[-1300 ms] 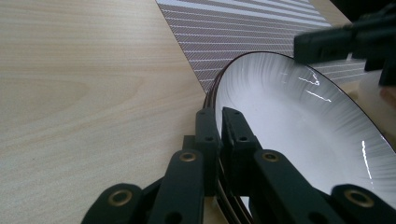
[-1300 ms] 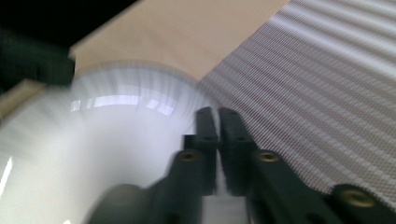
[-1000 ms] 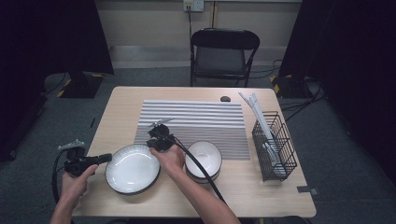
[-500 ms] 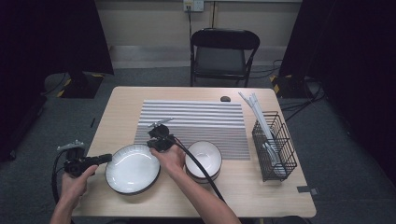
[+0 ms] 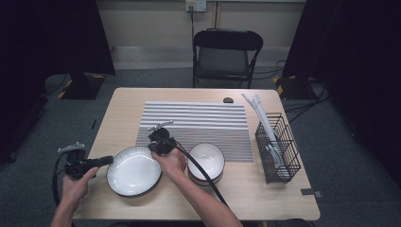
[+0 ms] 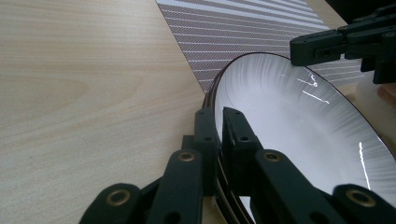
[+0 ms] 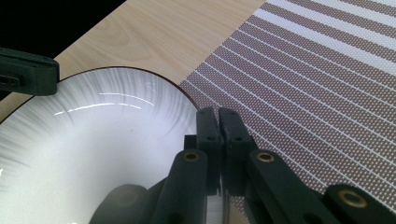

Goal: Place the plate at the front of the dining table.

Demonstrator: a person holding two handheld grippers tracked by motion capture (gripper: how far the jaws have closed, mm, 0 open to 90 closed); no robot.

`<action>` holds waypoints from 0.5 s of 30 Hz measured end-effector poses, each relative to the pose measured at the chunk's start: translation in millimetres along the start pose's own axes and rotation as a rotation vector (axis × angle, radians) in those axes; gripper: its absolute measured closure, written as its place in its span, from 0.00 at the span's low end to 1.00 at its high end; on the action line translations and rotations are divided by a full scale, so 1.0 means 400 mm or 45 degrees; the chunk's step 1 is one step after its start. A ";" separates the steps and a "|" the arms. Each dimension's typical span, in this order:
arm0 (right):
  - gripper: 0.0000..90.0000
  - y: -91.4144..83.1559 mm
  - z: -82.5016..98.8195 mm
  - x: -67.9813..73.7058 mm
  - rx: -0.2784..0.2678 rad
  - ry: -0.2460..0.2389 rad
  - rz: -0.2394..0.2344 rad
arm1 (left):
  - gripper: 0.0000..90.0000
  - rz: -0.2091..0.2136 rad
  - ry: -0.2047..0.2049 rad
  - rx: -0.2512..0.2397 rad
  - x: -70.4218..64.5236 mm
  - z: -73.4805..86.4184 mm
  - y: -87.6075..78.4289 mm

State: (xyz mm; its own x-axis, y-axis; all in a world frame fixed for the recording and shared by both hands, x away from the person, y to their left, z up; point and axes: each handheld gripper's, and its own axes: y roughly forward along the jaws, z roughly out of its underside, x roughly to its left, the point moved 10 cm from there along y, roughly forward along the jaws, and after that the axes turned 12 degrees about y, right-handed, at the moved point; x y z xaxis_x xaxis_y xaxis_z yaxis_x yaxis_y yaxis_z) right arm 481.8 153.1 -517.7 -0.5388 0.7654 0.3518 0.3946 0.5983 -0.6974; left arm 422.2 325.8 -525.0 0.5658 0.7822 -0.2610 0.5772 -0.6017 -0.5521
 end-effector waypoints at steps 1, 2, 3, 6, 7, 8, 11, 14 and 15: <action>0.98 0.001 0.001 0.000 0.006 0.013 -0.003 | 0.94 0.001 0.006 0.000 0.000 0.000 0.000; 0.98 0.001 0.002 0.000 0.014 0.024 -0.009 | 0.93 -0.002 0.004 0.001 0.000 0.000 0.000; 0.98 0.002 0.002 0.000 0.005 0.038 -0.011 | 0.91 -0.007 0.001 0.010 0.000 0.001 0.002; 0.98 0.003 0.003 -0.001 -0.007 0.060 -0.019 | 0.89 0.001 0.003 0.027 -0.003 0.006 0.010; 0.98 0.003 0.003 -0.001 -0.008 0.084 -0.033 | 0.88 -0.005 0.004 0.029 -0.003 0.005 0.010; 0.98 0.003 0.004 -0.003 -0.012 0.093 -0.045 | 0.87 -0.004 0.003 0.022 -0.003 0.003 0.009; 0.98 0.007 0.008 0.005 -0.016 0.097 -0.056 | 0.86 -0.005 -0.001 0.020 -0.002 0.002 0.008; 0.98 0.012 0.015 0.015 -0.012 0.083 -0.056 | 0.88 -0.002 0.002 0.023 -0.003 0.004 0.006; 0.98 0.013 0.017 0.017 -0.016 0.082 -0.066 | 0.88 0.003 -0.002 0.019 -0.003 0.003 0.005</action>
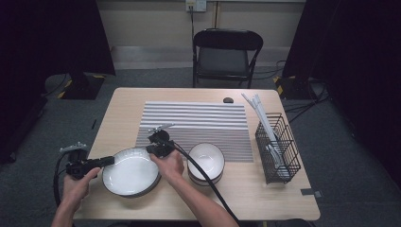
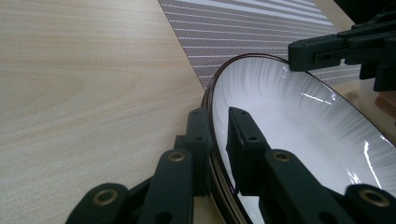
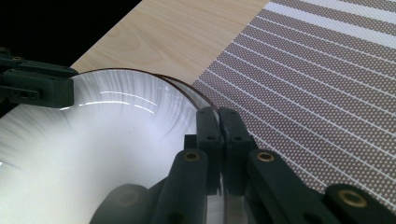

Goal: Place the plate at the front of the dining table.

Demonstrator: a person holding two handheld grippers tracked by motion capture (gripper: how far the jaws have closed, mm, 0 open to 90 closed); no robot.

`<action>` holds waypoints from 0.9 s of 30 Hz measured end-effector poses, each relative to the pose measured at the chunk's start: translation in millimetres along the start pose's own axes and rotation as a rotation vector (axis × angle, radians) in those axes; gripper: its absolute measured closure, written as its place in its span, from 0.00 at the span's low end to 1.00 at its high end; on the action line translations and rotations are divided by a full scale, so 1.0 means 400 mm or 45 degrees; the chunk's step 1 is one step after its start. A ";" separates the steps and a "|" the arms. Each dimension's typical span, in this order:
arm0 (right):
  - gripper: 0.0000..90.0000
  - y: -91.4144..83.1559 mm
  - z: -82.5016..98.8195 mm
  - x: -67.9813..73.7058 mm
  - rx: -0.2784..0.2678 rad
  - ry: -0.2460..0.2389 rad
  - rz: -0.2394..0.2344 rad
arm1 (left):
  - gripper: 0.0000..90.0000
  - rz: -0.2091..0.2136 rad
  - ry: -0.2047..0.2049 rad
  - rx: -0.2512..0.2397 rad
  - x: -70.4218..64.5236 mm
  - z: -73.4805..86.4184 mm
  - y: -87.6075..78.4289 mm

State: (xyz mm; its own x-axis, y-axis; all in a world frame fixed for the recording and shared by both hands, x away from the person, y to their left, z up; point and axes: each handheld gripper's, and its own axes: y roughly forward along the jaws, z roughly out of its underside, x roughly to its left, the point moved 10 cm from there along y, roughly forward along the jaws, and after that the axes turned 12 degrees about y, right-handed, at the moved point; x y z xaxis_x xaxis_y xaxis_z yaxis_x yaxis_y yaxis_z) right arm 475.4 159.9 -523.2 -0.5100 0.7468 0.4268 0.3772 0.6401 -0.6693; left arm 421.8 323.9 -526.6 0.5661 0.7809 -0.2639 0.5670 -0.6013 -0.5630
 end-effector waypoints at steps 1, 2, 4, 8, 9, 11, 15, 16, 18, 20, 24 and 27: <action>0.98 0.002 0.001 0.001 -0.003 0.012 -0.003 | 0.88 -0.001 -0.005 -0.010 0.001 -0.002 -0.002; 0.98 0.004 0.001 0.003 -0.003 0.006 -0.002 | 0.88 -0.001 -0.008 -0.016 0.002 -0.003 -0.003; 0.98 0.008 0.003 0.009 0.002 -0.004 -0.009 | 0.91 -0.005 -0.002 -0.006 0.004 -0.001 -0.006; 0.98 0.020 -0.002 0.020 -0.001 -0.012 -0.027 | 0.93 -0.028 0.009 -0.019 0.006 -0.007 -0.014; 0.97 0.020 -0.004 0.023 0.005 -0.012 -0.035 | 0.94 -0.031 0.014 -0.019 0.006 -0.008 -0.015; 0.97 0.019 -0.005 0.025 0.009 -0.029 -0.042 | 0.95 -0.052 0.023 -0.007 0.005 -0.009 -0.013; 0.95 0.017 0.001 0.023 0.026 -0.043 -0.036 | 0.96 -0.058 0.023 -0.016 0.004 -0.012 -0.008; 0.93 0.018 0.008 0.022 0.041 -0.047 -0.033 | 0.96 -0.053 0.019 -0.019 0.003 -0.012 -0.008; 0.90 0.017 0.020 0.019 0.058 -0.046 -0.034 | 0.96 -0.045 0.022 -0.020 0.003 -0.013 -0.007; 0.88 0.016 0.034 0.016 0.066 -0.043 -0.035 | 0.96 -0.037 0.017 -0.018 0.004 -0.013 -0.004; 0.86 0.020 0.045 0.010 0.060 -0.012 -0.071 | 0.97 -0.034 0.006 -0.020 0.004 -0.013 -0.001; 0.89 0.019 0.038 0.005 0.054 0.043 -0.085 | 0.97 -0.035 0.000 -0.026 0.008 -0.018 0.004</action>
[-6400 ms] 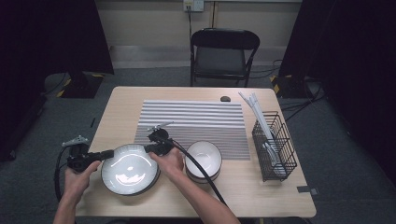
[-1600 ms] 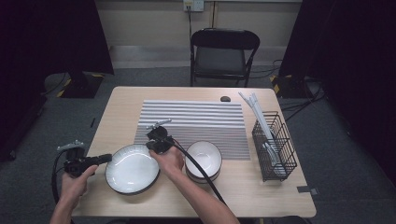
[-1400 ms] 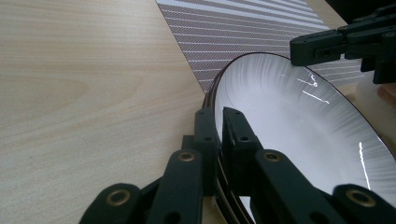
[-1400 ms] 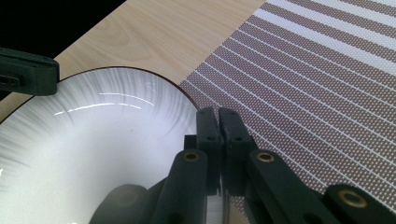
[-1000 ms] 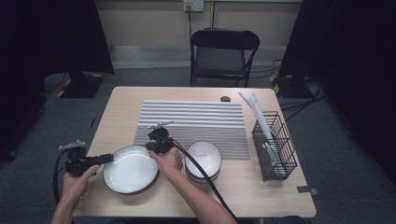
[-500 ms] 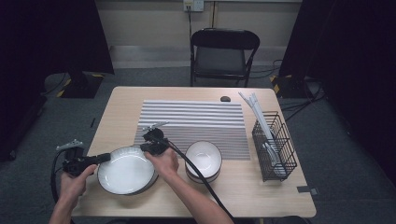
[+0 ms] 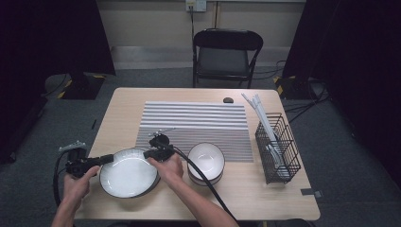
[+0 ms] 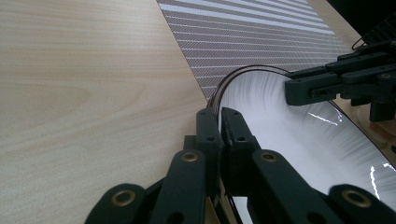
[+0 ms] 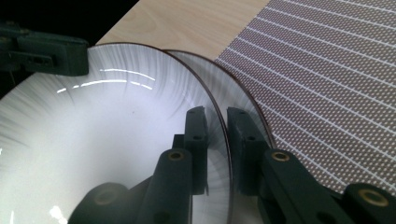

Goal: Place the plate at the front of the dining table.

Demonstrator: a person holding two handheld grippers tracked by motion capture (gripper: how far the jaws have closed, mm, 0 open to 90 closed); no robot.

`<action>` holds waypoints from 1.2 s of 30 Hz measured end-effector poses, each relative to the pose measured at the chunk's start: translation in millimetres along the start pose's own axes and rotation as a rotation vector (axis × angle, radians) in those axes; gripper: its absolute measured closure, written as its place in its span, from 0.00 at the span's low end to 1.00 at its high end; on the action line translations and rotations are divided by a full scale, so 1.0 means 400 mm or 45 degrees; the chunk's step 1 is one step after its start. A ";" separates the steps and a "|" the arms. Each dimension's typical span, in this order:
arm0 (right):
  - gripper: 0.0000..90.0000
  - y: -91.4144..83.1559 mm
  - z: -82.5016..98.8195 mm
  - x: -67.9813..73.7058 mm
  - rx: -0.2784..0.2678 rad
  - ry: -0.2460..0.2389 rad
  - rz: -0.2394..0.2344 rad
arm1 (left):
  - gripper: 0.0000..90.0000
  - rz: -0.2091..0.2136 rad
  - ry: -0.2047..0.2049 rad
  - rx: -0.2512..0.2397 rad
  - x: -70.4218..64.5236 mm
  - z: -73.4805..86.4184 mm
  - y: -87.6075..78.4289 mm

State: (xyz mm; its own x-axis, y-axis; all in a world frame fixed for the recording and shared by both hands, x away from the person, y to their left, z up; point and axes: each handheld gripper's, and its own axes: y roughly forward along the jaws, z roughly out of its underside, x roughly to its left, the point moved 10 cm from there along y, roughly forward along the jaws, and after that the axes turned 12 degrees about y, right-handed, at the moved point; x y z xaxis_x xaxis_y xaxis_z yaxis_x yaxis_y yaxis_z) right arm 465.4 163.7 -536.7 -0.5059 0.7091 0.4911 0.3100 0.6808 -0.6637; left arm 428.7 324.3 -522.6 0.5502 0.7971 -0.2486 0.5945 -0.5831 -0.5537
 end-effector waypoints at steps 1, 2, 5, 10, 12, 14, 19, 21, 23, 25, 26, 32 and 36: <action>0.89 0.000 -0.003 -0.002 -0.005 0.018 -0.004 | 0.97 0.001 -0.004 -0.011 0.001 -0.005 0.002; 0.90 -0.002 -0.007 -0.003 -0.005 0.028 -0.007 | 0.97 0.001 -0.004 -0.011 0.001 -0.005 0.002; 0.91 -0.006 -0.024 -0.006 -0.043 0.003 0.018 | 0.97 -0.023 0.011 -0.011 0.006 -0.019 0.009; 0.92 -0.010 -0.037 -0.004 -0.059 -0.025 0.034 | 0.96 -0.027 0.024 -0.036 0.015 -0.034 0.009; 0.92 -0.013 -0.045 -0.002 -0.070 -0.055 0.051 | 0.96 -0.025 0.025 -0.041 0.016 -0.043 0.011; 0.91 -0.018 -0.056 -0.002 -0.075 -0.065 0.070 | 0.96 -0.031 0.037 -0.048 0.017 -0.055 0.013; 0.91 -0.035 -0.092 -0.015 -0.102 -0.069 0.110 | 0.95 -0.032 0.041 -0.069 0.021 -0.097 0.033; 0.92 -0.037 -0.099 -0.026 -0.104 -0.064 0.121 | 0.95 -0.039 0.023 -0.079 0.025 -0.102 0.045; 0.92 -0.037 -0.099 -0.031 -0.117 -0.062 0.125 | 0.95 -0.037 0.023 -0.081 0.029 -0.101 0.047; 0.92 -0.036 -0.094 -0.031 -0.111 -0.066 0.121 | 0.95 -0.054 0.037 -0.057 0.031 -0.095 0.049; 0.92 -0.035 -0.093 -0.030 -0.113 -0.063 0.116 | 0.95 -0.056 0.039 -0.053 0.033 -0.091 0.050; 0.88 -0.022 -0.079 -0.030 -0.088 -0.068 0.117 | 0.95 -0.050 0.027 -0.063 0.034 -0.091 0.048; 0.85 -0.013 -0.072 -0.027 -0.083 -0.061 0.108 | 0.95 -0.043 0.027 -0.066 0.035 -0.091 0.048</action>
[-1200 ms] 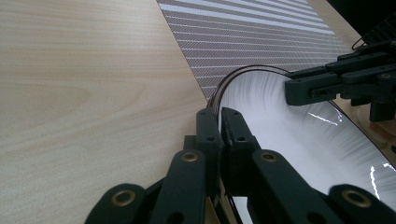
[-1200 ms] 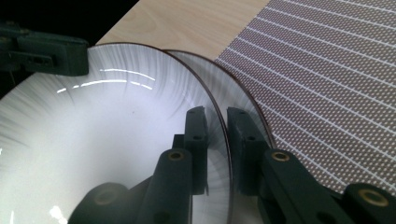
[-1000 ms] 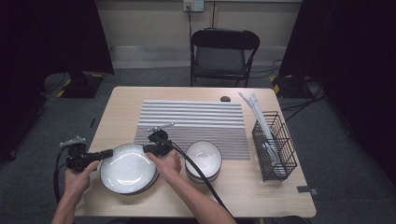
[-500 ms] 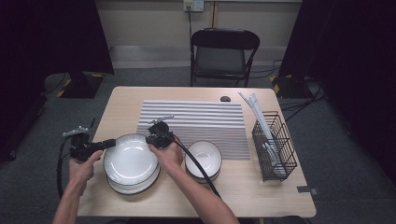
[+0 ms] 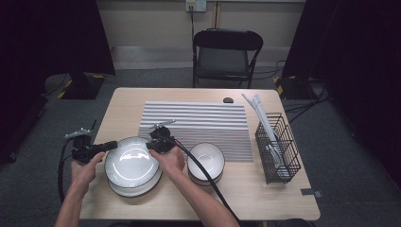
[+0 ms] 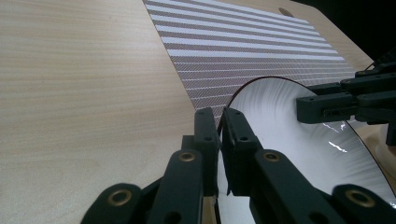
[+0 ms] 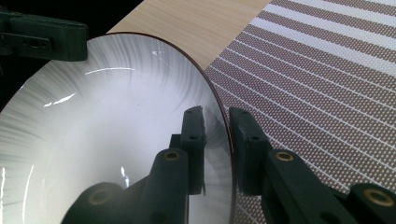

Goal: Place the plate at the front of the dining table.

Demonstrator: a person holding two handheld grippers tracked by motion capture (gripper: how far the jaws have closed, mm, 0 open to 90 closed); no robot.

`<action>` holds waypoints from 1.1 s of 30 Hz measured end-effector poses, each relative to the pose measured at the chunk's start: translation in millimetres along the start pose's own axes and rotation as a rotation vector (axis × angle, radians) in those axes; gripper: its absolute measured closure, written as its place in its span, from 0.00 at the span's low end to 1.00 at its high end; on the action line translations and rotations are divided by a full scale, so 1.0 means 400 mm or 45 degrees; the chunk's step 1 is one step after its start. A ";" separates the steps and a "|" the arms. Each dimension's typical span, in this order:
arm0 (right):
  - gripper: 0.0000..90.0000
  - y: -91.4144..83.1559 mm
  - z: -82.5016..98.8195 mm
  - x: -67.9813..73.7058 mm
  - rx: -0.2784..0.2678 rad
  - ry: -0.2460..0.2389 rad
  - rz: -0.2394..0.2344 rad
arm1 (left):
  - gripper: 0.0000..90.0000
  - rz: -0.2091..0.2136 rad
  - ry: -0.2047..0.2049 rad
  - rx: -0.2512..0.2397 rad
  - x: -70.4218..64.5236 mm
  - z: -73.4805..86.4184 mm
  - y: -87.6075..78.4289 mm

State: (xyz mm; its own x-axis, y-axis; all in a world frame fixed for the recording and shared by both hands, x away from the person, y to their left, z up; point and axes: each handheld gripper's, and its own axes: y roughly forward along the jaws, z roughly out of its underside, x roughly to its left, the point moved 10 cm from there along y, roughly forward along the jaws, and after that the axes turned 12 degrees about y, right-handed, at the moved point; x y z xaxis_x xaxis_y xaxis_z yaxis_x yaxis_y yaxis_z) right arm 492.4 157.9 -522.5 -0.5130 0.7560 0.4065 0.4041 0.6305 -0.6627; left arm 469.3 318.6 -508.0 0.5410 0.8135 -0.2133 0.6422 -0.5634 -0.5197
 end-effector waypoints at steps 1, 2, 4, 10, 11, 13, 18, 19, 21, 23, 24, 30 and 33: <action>0.86 0.000 0.000 0.000 0.002 0.006 -0.004 | 0.95 0.001 0.001 0.000 0.000 0.000 0.000; 0.86 0.000 0.000 0.000 0.002 0.005 -0.006 | 0.95 0.002 -0.005 -0.001 0.000 0.000 0.000; 0.86 0.000 0.001 0.000 0.001 -0.008 -0.001 | 0.94 -0.001 -0.011 0.001 0.000 0.001 0.000; 0.86 -0.001 0.001 0.001 -0.003 -0.016 0.000 | 0.80 0.029 -0.042 -0.014 -0.006 0.013 -0.019; 0.86 -0.001 0.001 0.001 0.000 -0.009 -0.001 | 0.80 0.039 -0.040 -0.004 -0.009 0.020 -0.024; 0.86 -0.001 0.001 0.000 -0.001 -0.002 -0.005 | 0.78 0.034 -0.027 0.015 -0.012 0.037 -0.038; 0.87 -0.001 0.001 -0.001 -0.007 -0.002 -0.012 | 0.74 0.065 -0.060 0.016 -0.029 0.078 -0.065; 0.87 -0.001 0.002 0.000 -0.004 0.004 -0.012 | 0.74 0.055 -0.069 0.013 -0.030 0.082 -0.067; 0.87 -0.002 0.002 -0.001 -0.004 0.005 -0.013 | 0.77 0.067 -0.068 0.032 -0.036 0.094 -0.064; 0.87 -0.002 0.002 -0.001 -0.005 0.007 -0.013 | 0.83 0.038 -0.049 0.052 -0.031 0.100 -0.059; 0.87 -0.001 0.002 -0.001 -0.006 0.003 -0.017 | 0.86 0.042 -0.059 0.048 -0.030 0.099 -0.059; 0.88 -0.005 0.009 -0.001 -0.030 0.034 -0.019 | 0.91 0.002 -0.070 0.066 -0.019 0.081 -0.051; 0.90 -0.012 0.004 -0.004 -0.047 0.041 -0.013 | 0.93 -0.001 -0.096 0.040 -0.012 0.068 -0.037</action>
State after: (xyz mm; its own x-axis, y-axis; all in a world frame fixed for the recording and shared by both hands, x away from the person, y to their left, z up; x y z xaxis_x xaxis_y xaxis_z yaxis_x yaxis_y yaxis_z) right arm 490.1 153.3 -520.8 -0.4926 0.7545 0.4337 0.4268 0.6438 -0.6351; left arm 442.4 327.1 -521.8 0.4973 0.8231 -0.2742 0.6247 -0.5591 -0.5452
